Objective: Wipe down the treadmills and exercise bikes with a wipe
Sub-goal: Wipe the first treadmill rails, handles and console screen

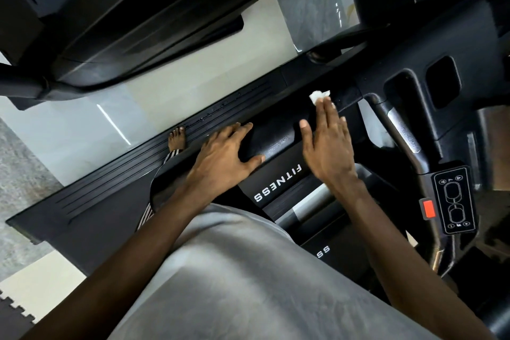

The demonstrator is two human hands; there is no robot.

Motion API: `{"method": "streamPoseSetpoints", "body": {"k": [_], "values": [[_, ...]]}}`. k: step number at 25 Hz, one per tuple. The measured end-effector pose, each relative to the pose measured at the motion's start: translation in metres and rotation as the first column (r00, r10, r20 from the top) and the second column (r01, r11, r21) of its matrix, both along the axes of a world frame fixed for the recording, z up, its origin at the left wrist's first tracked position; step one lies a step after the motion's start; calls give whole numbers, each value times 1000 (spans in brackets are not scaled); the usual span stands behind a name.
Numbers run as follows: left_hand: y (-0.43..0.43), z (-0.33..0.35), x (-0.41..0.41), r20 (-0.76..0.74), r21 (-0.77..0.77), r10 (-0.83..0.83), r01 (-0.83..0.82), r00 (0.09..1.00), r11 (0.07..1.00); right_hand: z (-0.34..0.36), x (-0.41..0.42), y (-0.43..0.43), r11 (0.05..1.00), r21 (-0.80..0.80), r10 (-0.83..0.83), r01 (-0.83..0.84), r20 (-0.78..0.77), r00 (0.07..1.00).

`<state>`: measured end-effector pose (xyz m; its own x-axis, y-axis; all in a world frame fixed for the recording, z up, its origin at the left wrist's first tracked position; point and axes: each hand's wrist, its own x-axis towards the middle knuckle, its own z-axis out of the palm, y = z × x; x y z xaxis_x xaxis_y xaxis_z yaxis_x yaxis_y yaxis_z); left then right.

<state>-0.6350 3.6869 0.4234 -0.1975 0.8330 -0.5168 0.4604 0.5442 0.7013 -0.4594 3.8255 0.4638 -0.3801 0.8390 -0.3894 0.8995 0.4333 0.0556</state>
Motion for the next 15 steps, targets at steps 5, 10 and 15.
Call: {"method": "streamPoseSetpoints", "body": {"k": [5,10,15], "values": [[12,3,-14,35,-179,-89,93,995,979,-18,-39,22,939,-170,317,-299,87,944],[19,3,-27,107,-232,-176,197,979,953,-38,-91,46,823,-486,463,-295,273,843],[26,-5,-33,72,-182,-287,295,955,938,-66,-124,73,804,-582,473,-119,505,722]]}}
